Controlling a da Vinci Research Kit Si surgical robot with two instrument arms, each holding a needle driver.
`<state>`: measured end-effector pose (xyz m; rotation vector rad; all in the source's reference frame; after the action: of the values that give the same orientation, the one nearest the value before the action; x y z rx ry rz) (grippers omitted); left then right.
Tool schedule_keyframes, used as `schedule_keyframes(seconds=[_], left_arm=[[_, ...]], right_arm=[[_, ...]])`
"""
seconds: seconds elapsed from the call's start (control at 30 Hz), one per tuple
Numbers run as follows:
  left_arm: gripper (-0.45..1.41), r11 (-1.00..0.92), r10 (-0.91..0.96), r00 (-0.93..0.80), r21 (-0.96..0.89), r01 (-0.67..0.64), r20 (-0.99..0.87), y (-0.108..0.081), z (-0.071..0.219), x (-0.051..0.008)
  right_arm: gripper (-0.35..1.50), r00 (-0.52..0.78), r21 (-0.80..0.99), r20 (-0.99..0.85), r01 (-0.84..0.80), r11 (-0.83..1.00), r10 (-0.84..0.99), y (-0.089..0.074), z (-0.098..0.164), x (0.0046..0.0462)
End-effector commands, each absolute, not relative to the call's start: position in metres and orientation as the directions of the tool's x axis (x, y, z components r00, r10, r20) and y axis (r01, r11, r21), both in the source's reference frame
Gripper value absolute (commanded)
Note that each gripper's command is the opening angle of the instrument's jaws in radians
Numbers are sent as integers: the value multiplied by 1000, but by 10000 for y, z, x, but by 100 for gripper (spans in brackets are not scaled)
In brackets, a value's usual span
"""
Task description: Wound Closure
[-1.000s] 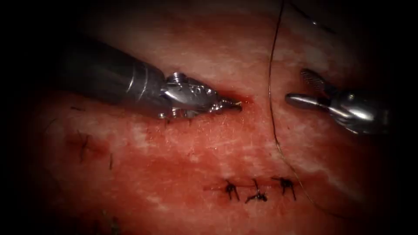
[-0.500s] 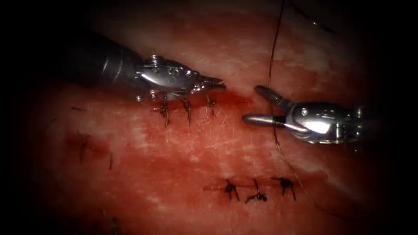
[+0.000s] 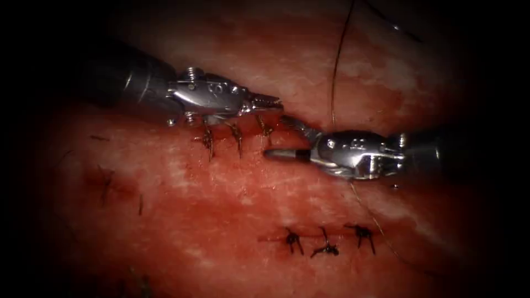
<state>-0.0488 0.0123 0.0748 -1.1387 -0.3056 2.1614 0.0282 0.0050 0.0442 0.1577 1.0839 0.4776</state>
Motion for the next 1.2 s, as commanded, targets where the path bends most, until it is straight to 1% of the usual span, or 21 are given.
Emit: schedule_keyframes(seconds=[0.03, 0.43, 1.2], left_arm=[[-45, -749, 655, -397, -486, -450, -642, 117, 753, -494], [-45, -748, 656, -397, -485, -452, -642, 117, 753, -495], [-45, -748, 657, -395, -488, -450, -642, 114, 754, -502]], right_arm=[[131, 378, 347, -809, -313, 884, 451, 47, 452, 299], [131, 348, 333, -821, -355, 874, 454, 58, 460, 327], [131, 306, 322, -837, -394, 861, 453, 69, 465, 355]])
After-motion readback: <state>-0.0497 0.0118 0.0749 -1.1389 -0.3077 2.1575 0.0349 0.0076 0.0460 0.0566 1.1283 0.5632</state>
